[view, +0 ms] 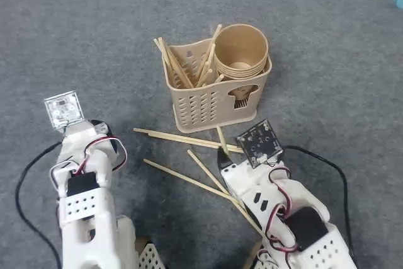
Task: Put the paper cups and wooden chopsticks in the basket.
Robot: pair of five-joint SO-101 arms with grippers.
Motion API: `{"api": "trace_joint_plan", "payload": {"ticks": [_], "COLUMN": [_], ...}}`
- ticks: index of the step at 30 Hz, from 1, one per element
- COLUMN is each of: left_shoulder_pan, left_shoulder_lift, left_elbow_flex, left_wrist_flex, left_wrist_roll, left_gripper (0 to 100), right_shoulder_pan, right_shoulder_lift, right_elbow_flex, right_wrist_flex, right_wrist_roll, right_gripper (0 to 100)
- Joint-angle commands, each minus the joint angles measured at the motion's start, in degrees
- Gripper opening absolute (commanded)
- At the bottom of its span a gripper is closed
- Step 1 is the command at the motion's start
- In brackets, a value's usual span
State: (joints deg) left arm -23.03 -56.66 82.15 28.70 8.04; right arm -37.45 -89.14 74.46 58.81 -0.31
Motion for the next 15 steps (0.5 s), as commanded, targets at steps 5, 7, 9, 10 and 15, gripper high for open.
{"api": "trace_joint_plan", "payload": {"ticks": [5,7,9,10,15], "left_shoulder_pan": [-0.26,-0.26,-0.26,-0.26,-0.26], "left_shoulder_lift": [-0.79,-0.79,-0.79,-0.79,-0.79], "left_elbow_flex": [-0.22,-0.22,-0.22,-0.22,-0.22], "left_wrist_flex": [-1.76,-1.76,-1.76,-1.76,-1.76], "left_wrist_roll": [-0.35,-0.35,-0.44,-0.44,-0.44], "left_gripper": [1,1,1,1,1], "right_shoulder_pan": [-2.42,-4.97,-6.73,-7.52,-8.40], "right_shoulder_lift": [-0.40,0.48,4.18,6.90,21.85], "right_elbow_flex": [-5.27,-5.63,-5.54,-5.54,-5.98], "right_wrist_flex": [6.55,7.25,6.99,6.73,2.51], "right_wrist_roll": [6.15,6.86,6.86,6.86,6.77], "right_gripper": [11.7,13.2,13.8,13.8,13.8]}}
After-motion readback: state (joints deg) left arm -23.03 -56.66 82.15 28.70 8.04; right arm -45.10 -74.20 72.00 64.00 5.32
